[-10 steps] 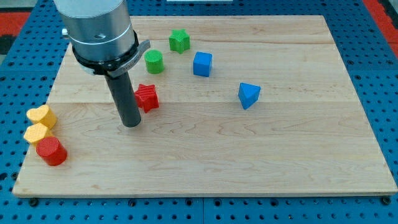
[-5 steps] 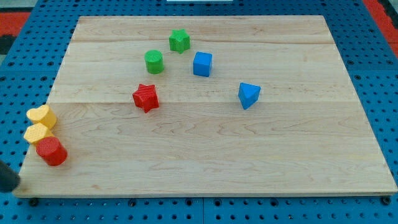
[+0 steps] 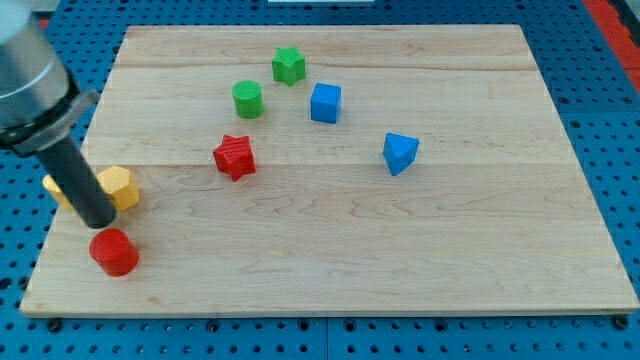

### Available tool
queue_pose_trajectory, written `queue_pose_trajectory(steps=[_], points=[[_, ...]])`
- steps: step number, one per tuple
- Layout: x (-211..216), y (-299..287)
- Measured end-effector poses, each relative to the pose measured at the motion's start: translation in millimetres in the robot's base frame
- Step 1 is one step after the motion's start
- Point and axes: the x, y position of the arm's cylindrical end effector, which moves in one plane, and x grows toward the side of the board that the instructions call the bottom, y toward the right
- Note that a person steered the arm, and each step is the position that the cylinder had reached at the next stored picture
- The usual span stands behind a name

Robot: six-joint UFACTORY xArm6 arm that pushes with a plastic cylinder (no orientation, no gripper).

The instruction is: Move the yellow hexagon diagonally bottom right to the red star

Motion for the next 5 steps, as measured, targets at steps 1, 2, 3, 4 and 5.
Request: queue_pose_trajectory(steps=[1, 2, 3, 4, 5], points=[[-11, -21], [-46, 3], [-69, 42], [-62, 116], [-34, 151]])
